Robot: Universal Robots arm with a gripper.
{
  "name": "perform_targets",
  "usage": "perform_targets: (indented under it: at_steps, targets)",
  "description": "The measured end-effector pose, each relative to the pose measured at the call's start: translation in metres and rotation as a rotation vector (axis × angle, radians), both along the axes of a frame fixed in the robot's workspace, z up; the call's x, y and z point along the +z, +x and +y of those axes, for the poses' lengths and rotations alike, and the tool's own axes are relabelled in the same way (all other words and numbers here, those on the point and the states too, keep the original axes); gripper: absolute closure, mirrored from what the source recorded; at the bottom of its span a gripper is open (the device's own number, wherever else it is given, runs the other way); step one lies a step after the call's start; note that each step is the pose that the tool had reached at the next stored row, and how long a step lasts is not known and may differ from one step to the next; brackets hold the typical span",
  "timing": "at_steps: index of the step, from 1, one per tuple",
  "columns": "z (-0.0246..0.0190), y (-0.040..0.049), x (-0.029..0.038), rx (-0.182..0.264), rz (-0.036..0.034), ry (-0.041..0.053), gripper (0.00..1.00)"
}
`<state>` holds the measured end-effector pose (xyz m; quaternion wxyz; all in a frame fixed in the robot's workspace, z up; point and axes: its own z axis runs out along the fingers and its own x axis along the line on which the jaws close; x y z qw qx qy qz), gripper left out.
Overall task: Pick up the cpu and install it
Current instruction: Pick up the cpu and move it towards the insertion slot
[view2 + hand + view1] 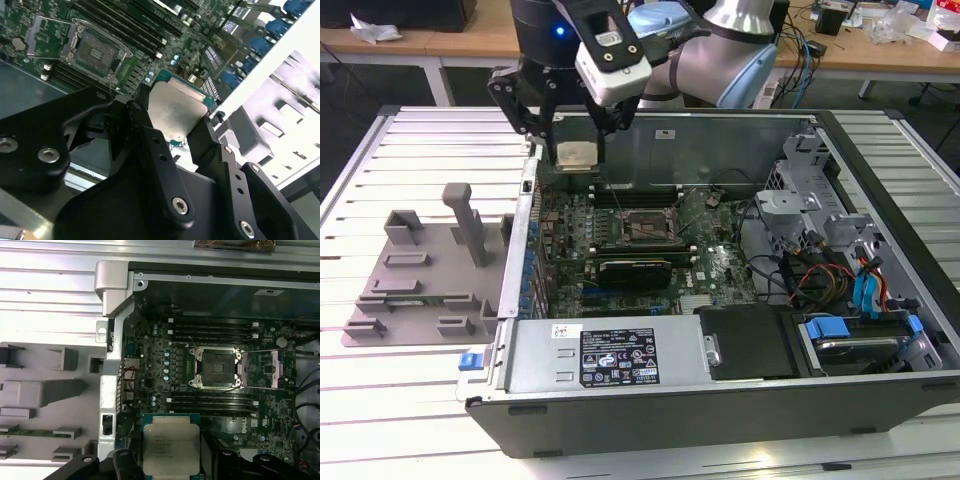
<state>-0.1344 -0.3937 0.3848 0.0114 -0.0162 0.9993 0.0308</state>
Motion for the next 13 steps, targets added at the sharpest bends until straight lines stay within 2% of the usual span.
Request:
perform_targets:
  at_steps: [4, 6, 8, 13]
  targets:
    - [0.0000, 0.0153, 0.0001, 0.000, 0.0001, -0.0001, 0.45]
    - [0.0000, 0.0296, 0.0000, 0.000, 0.0000, -0.0001, 0.45]
    - [0.0000, 0.0392, 0.0000, 0.000, 0.0000, 0.0000, 0.45]
    - [0.0000, 0.0540, 0.0000, 0.000, 0.0001, -0.0001, 0.45]
